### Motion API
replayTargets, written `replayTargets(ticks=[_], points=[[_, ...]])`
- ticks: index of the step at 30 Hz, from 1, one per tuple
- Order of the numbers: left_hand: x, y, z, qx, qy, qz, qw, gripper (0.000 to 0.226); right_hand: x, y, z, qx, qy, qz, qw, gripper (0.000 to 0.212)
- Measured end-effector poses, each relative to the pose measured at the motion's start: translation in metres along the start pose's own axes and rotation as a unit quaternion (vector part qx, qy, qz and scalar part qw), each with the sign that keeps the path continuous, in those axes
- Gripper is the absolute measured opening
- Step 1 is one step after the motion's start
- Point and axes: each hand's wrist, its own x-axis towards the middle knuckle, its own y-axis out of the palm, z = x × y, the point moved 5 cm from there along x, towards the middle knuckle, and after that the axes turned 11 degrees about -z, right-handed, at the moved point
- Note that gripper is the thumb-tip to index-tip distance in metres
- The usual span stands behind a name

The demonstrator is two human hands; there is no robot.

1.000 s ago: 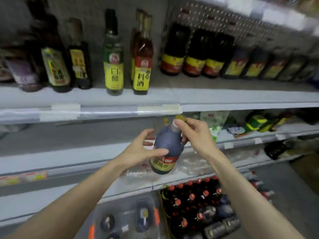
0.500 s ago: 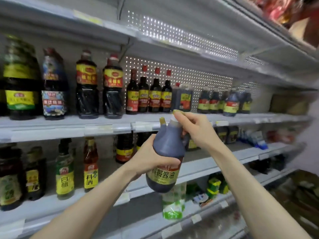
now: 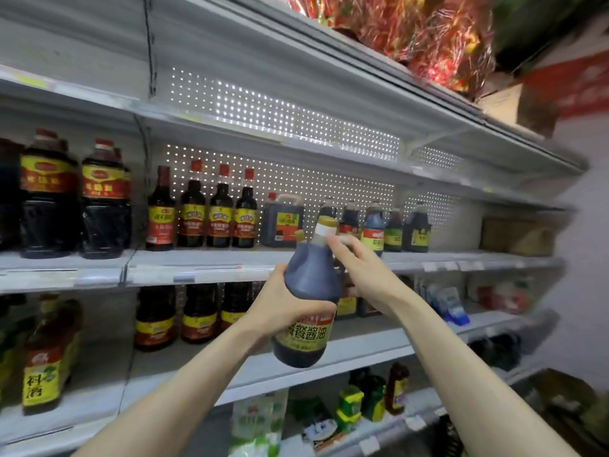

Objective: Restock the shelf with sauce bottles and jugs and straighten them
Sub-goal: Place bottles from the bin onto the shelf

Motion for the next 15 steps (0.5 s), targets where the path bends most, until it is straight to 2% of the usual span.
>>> replayTargets(ticks=[4, 7, 10, 12, 15], points=[[0.027, 0.053, -0.006, 0.009, -0.005, 0.013, 1.000, 0.081, 0.022, -0.044, -0.039, 0.084, 0.076, 0.017, 0.993, 0.059], [0.052, 0.092, -0.006, 0.005, -0.003, 0.015, 1.000, 0.076, 0.046, -0.075, -0.055, 0.101, 0.050, 0.002, 0.994, 0.038], [0.081, 0.135, 0.002, -0.014, 0.012, 0.025, 1.000, 0.062, 0.073, -0.110, -0.073, 0.090, 0.023, -0.016, 0.996, 0.040], [0.101, 0.165, 0.015, -0.023, 0.018, 0.037, 0.999, 0.070, 0.091, -0.131, -0.091, 0.081, 0.018, -0.019, 0.996, 0.042], [0.137, 0.205, 0.035, -0.032, 0.016, 0.030, 0.999, 0.093, 0.128, -0.162, -0.120, 0.061, 0.010, -0.031, 0.998, 0.031]])
